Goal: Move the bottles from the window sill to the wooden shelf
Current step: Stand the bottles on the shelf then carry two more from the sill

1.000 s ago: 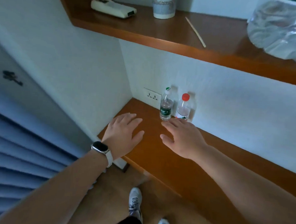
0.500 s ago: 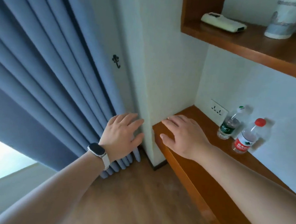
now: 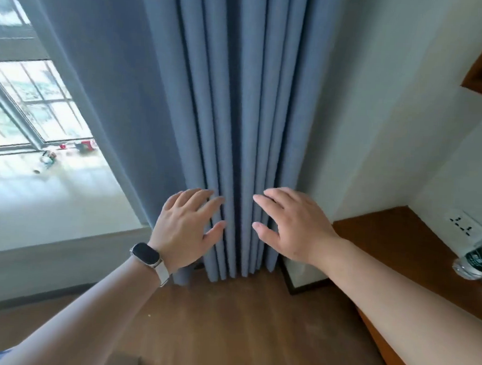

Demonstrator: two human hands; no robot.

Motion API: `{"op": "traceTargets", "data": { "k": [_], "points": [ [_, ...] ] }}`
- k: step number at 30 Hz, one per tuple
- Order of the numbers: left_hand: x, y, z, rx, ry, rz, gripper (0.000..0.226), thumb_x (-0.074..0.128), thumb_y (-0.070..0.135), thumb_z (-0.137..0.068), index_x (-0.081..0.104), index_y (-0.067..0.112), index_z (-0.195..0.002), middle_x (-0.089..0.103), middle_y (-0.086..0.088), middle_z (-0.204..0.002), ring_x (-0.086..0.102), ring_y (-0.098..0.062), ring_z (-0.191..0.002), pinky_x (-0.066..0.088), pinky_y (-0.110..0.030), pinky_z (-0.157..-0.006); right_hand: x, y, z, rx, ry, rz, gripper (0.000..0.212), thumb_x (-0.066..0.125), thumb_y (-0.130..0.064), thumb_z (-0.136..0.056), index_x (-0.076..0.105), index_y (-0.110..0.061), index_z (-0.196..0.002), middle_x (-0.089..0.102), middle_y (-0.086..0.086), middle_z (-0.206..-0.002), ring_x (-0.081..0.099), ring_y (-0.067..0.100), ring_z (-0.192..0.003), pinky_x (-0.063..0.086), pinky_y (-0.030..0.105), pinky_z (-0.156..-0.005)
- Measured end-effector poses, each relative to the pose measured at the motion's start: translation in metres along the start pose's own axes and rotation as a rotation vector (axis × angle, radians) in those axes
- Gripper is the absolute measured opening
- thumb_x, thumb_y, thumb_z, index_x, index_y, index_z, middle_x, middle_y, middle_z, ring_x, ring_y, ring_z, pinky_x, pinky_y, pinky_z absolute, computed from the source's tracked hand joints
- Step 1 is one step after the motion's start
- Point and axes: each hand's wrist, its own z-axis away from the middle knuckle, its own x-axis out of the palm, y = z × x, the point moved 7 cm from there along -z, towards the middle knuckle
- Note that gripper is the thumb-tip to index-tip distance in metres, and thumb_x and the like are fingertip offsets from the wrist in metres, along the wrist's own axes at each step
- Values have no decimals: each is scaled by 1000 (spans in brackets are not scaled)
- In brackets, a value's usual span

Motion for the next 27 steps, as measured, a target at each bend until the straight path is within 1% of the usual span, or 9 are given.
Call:
{"op": "traceTargets", "data": {
  "k": [4, 9, 12, 15, 18, 21, 27],
  "points": [
    [-22, -77, 39, -61, 34, -24, 47, 50, 47, -90, 66, 19, -124, 65, -4, -127, 56, -30, -121, 31, -38, -102, 21, -71, -45, -73, 35, -3, 55, 49, -49, -91, 62, -10, -128, 63, 10, -123, 57, 31, -115, 48, 45, -92],
    [-47, -166, 93, -187, 10, -45, 49, 46, 49, -91, 66, 20, -125, 65, -4, -129, 56, -29, -123, 32, -40, -103, 48, -155, -97, -177, 38, -23, 55, 49, -51, -90, 64, -12, -127, 63, 11, -123, 58, 32, -114, 49, 44, -92],
    [-61, -205, 123, -260, -3, -55, 50, 44, 50, -92, 64, 20, -128, 63, -4, -133, 54, -29, -126, 34, -42, -105, 61, -197, -123, -240, 36, -33, 55, 49, -51, -89, 63, -14, -128, 62, 9, -125, 57, 30, -115, 49, 45, -93],
    [-74, -239, 151, -333, 0, -70, 50, 45, 51, -92, 63, 21, -128, 62, -3, -134, 52, -29, -128, 33, -42, -105, 74, -237, -145, -316, 35, -48, 53, 49, -50, -89, 61, -15, -127, 61, 7, -125, 56, 29, -115, 48, 46, -93],
    [-87, -269, 175, -402, 21, -102, 50, 45, 51, -91, 65, 20, -126, 63, -5, -132, 53, -29, -126, 31, -40, -104, 87, -273, -164, -372, 24, -83, 53, 48, -50, -89, 61, -15, -126, 62, 9, -124, 57, 31, -115, 48, 48, -93],
    [-92, -291, 190, -459, 29, -111, 51, 44, 52, -91, 64, 21, -128, 62, -4, -132, 53, -29, -126, 33, -42, -105, 97, -296, -179, -409, 17, -97, 53, 46, -50, -89, 62, -15, -125, 63, 10, -123, 57, 32, -113, 47, 49, -92],
    [-91, -330, 202, -544, 11, -123, 50, 47, 50, -90, 62, 22, -128, 62, -3, -133, 53, -29, -126, 34, -43, -105, 126, -327, -218, -474, -98, -115, 56, 38, -54, -91, 55, -19, -132, 57, 7, -134, 51, 30, -125, 41, 51, -99]
  ]
}}
